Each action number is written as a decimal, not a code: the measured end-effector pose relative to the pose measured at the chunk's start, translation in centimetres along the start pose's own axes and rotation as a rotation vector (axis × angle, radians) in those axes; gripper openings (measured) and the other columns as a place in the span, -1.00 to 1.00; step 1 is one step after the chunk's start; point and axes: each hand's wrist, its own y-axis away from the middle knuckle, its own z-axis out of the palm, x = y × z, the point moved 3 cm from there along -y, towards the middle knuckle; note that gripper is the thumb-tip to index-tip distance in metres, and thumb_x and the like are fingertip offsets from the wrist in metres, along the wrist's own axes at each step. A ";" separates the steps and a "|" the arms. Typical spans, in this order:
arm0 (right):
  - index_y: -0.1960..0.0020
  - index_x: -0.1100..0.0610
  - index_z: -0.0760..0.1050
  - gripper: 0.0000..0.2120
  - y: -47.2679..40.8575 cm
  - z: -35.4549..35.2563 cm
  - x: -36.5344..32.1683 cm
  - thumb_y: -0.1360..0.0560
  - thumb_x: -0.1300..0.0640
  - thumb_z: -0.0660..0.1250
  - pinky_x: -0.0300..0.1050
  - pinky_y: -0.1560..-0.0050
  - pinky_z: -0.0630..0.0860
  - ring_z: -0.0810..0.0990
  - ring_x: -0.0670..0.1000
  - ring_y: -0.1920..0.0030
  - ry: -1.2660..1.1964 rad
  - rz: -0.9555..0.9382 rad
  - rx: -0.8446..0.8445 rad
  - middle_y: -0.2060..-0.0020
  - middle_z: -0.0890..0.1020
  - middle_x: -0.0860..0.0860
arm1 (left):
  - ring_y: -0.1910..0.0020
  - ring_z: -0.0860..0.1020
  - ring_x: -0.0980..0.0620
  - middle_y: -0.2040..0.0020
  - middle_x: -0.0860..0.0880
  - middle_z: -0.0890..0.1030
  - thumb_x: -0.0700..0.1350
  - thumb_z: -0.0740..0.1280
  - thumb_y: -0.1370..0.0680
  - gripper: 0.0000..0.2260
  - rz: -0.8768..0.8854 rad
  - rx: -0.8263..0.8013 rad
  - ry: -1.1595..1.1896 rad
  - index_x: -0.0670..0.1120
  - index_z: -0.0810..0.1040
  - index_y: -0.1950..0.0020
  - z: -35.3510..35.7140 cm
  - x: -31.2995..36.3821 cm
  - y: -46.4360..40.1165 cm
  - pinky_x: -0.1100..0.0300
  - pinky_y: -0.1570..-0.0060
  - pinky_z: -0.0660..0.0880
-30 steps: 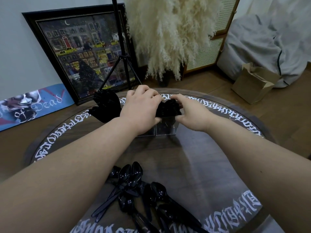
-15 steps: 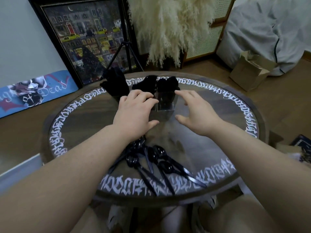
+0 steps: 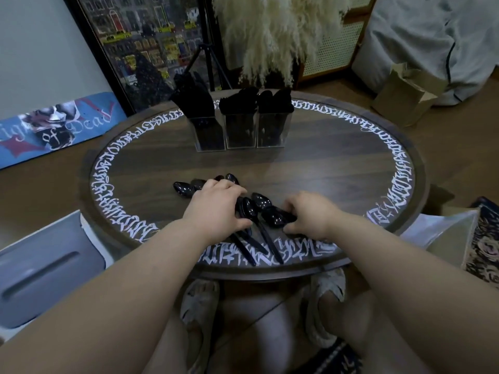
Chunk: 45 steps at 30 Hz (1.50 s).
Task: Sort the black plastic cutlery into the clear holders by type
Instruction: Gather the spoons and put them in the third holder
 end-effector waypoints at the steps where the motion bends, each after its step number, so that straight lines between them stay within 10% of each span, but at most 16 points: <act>1: -0.09 0.09 0.51 -0.64 -0.3 0.0 0.2 -0.39 -0.04 0.47 -0.10 0.02 0.50 0.55 0.10 -0.02 -0.035 0.029 0.019 0.00 0.59 0.04 | -0.39 0.25 -0.03 -0.41 0.05 0.36 0.21 0.38 -0.45 -0.39 -0.005 -0.002 0.020 0.07 0.32 -0.45 0.2 0.0 -0.2 -0.02 -0.37 0.28; 8: 0.24 0.16 0.55 -0.79 -1.8 -0.5 1.4 -0.45 0.03 0.45 -0.18 0.30 0.37 0.50 -0.03 0.29 -0.395 0.149 0.094 0.40 0.52 -0.03 | -0.30 0.37 0.01 -0.31 0.05 0.44 0.13 0.37 -0.50 -0.53 -0.019 0.072 0.129 0.07 0.42 -0.38 0.7 0.3 -2.1 0.11 -0.27 0.35; 14: 0.35 0.12 0.45 -0.71 -3.3 -1.3 1.0 -0.46 0.05 0.43 -0.24 0.42 0.30 0.39 -0.09 0.42 -0.397 0.133 0.179 0.48 0.44 -0.04 | -0.20 0.47 0.03 -0.24 0.06 0.50 0.09 0.33 -0.54 -0.66 -0.049 0.082 0.188 0.08 0.52 -0.29 0.4 0.0 -3.6 0.10 -0.17 0.44; 23: 0.37 0.13 0.43 -0.72 -3.9 -2.1 -0.4 -0.43 0.17 0.47 -0.27 0.48 0.35 0.38 -0.09 0.52 -1.040 0.124 0.225 0.57 0.43 -0.04 | 0.12 0.56 0.22 0.10 0.17 0.64 0.13 0.43 -0.45 -0.72 -0.028 0.040 0.511 0.10 0.61 -0.12 -0.1 1.2 -4.1 0.20 -0.01 0.52; 34: 0.20 0.21 0.54 -0.73 -4.1 -2.2 -2.3 -0.59 0.09 0.25 -0.24 0.37 0.53 0.55 -0.06 0.42 -1.339 0.102 0.125 0.37 0.58 0.08 | 0.17 0.60 0.12 0.22 0.09 0.63 -0.08 0.33 -0.56 -0.85 -0.105 0.045 0.625 0.08 0.60 -0.09 -0.3 0.4 -4.5 0.22 0.08 0.49; 41: -0.13 0.12 0.42 -0.85 -4.2 -4.0 -0.3 -0.57 0.21 0.28 -0.19 0.28 0.57 0.56 -0.02 0.34 -1.412 0.210 0.532 0.15 0.54 0.01 | 0.45 0.46 0.24 0.38 0.06 0.53 -0.13 0.19 -0.64 -0.83 -0.118 -0.053 0.745 0.03 0.56 -0.09 -0.6 0.3 -4.2 0.24 0.25 0.49; 45: 0.06 0.13 0.52 -0.89 -4.2 -4.6 0.3 -0.54 0.31 0.28 -0.25 0.37 0.50 0.50 -0.09 0.43 -1.275 0.179 0.580 0.27 0.58 0.06 | 0.50 0.43 0.29 0.36 0.05 0.51 -0.13 0.18 -0.64 -0.81 -0.096 -0.063 0.716 -0.02 0.57 -0.12 -0.7 0.3 -4.0 0.43 0.45 0.33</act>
